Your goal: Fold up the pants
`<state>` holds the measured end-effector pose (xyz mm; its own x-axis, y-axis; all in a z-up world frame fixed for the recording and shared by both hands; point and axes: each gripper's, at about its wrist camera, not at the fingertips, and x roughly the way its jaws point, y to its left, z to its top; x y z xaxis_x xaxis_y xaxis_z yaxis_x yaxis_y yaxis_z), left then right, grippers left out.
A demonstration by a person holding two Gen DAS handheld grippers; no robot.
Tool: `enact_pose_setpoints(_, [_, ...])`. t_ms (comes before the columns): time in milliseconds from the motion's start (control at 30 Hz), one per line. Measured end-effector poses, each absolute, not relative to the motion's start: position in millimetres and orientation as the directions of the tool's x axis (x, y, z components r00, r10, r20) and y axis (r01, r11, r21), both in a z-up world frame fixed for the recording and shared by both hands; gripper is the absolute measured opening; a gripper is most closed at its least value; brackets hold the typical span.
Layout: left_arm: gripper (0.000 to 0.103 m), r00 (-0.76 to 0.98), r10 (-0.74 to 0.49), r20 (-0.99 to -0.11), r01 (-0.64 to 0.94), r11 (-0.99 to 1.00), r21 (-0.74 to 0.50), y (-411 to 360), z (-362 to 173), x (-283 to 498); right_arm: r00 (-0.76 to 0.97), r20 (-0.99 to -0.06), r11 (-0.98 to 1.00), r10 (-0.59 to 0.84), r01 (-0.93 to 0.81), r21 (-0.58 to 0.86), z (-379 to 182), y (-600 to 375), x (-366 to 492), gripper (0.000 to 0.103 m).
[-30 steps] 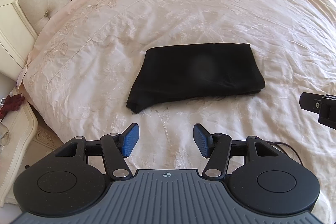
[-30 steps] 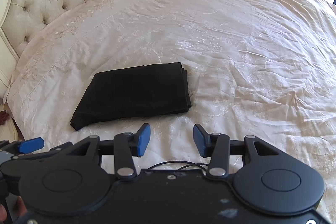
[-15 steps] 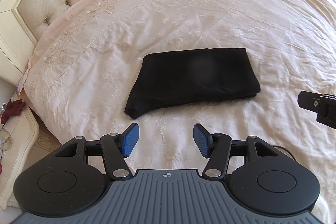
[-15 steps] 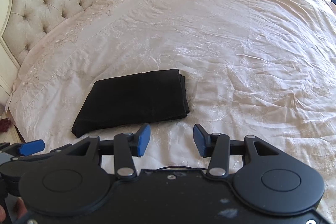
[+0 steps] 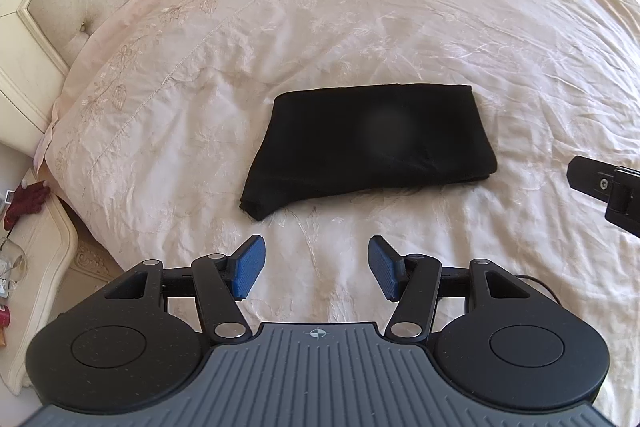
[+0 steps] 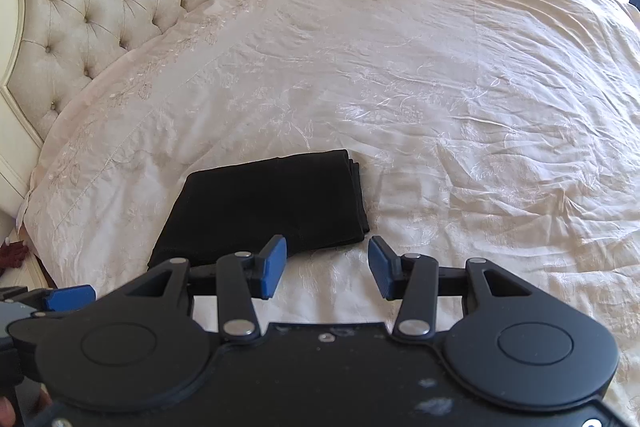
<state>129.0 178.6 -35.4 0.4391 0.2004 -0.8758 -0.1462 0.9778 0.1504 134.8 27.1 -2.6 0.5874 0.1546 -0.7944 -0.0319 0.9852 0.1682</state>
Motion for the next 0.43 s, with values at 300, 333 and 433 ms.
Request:
enact_pose_setpoints(300, [0.055, 0.424, 0.174, -0.889, -0.139, 0.982, 0.126, 194, -40, 148, 0.577, -0.808, 0.988, 0.124, 0.0, 0.152, -5, 42, 148, 0.049])
enact_pose_setpoints(333, [0.055, 0.424, 0.172, -0.889, -0.135, 0.983, 0.126, 195, -41, 149, 0.574, -0.809, 0.989, 0.122, 0.003, 0.151, -6, 43, 149, 0.049])
enact_pose_setpoints(433, [0.055, 0.426, 0.169, -0.889, -0.124, 0.984, 0.128, 198, -43, 154, 0.567, -0.816, 0.99, 0.113, 0.009, 0.143, -8, 49, 155, 0.049])
